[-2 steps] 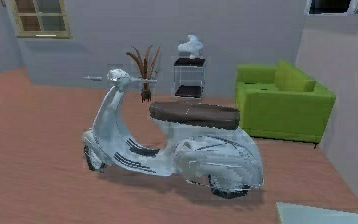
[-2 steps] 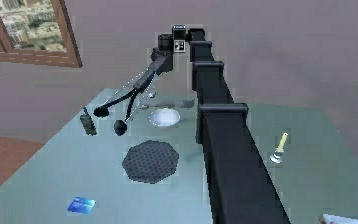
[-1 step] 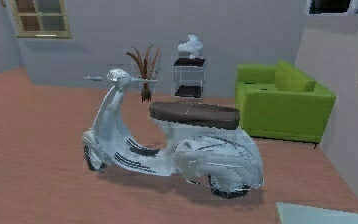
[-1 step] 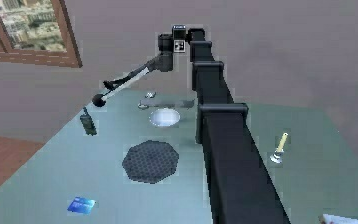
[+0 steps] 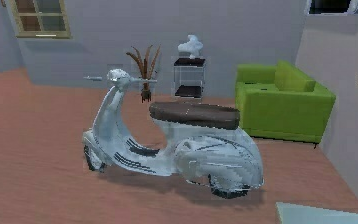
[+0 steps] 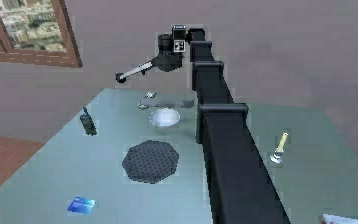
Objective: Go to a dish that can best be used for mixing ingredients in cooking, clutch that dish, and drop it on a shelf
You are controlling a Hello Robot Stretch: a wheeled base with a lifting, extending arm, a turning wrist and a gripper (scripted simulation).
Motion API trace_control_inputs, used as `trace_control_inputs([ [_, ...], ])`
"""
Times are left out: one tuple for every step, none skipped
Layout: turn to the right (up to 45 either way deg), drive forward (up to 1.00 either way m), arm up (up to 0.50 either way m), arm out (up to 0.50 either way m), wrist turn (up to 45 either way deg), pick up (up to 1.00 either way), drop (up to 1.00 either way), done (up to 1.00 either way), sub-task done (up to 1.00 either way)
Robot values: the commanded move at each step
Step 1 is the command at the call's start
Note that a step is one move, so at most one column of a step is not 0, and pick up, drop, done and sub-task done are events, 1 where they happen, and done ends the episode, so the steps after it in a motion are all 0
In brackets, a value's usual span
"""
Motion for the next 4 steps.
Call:
trace_control_inputs([
  [0.0, 0.0, 0.0, 0.0, 30.0, 0.0, 0.0, 0.0, 0.0],
  [0.0, 0.0, -0.28, 0.0, 0.0, 0.0, 0.0, 0.0, 0.0],
  [0.0, 0.0, 0.0, 0.0, 0.0, 1.0, 0.0, 0.0, 0.0],
  [0.0, 0.0, 0.1, 0.0, 0.0, 0.0, 0.0, 0.0, 0.0],
])
